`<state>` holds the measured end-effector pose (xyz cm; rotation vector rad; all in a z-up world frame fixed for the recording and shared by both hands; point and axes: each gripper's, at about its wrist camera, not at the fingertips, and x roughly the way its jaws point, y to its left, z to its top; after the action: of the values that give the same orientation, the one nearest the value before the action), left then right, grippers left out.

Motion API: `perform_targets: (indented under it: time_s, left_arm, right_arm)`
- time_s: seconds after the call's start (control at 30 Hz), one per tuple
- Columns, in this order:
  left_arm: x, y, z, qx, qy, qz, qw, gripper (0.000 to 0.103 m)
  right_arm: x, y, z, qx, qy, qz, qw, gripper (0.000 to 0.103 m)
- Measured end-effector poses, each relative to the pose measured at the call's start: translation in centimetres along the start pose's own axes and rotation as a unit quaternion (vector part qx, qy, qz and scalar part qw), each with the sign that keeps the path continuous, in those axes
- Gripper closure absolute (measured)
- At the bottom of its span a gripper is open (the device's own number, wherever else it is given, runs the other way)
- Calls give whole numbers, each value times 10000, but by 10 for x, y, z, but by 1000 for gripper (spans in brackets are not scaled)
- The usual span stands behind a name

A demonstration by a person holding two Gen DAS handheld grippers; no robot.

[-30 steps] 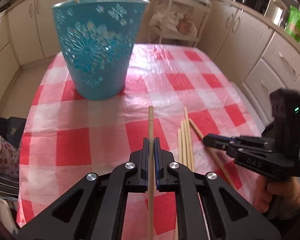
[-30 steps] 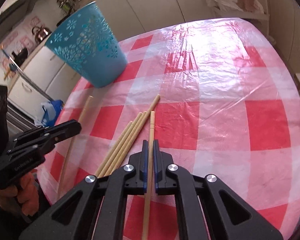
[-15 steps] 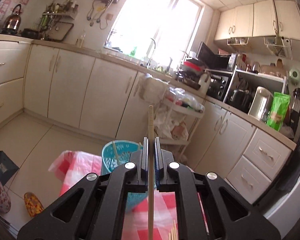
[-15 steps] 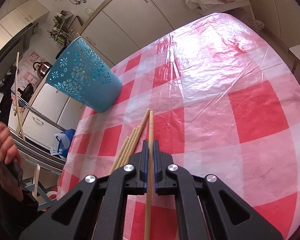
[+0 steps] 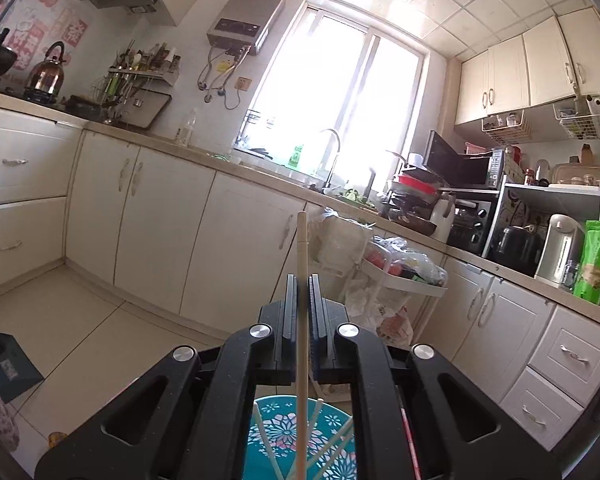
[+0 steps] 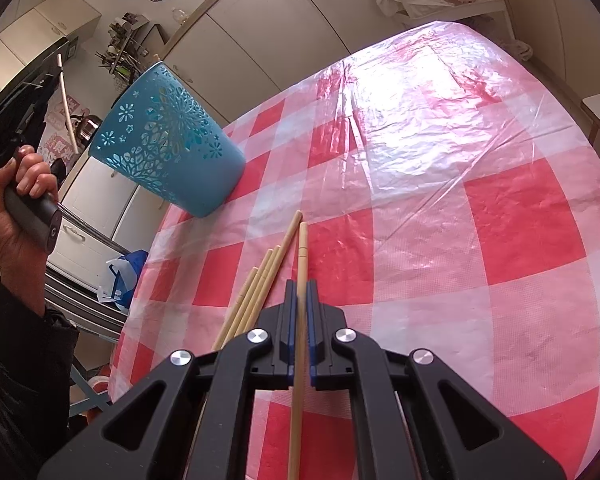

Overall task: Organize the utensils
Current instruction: 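Lift the left tool's chopstick into the basket and open it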

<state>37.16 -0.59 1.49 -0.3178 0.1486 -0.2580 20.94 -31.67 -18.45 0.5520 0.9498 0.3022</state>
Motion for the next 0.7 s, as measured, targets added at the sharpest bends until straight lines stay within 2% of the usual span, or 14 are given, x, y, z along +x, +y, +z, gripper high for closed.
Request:
perform_targets:
  time_s: [0.2,0.37,0.7]
  left_arm:
    - [28,19,-16,-32,60,420,9991,98]
    - [32,27,-31,-39,30,663,9978,98]
    - [36,23,-72,195,571,724,9955,98]
  right_arm:
    - [2,0,-1,1,44,9,10000,97]
    - [3,0,-1,-13,48,2,10000,97]
    - [2,-1,-1,0,51,4,10000,97]
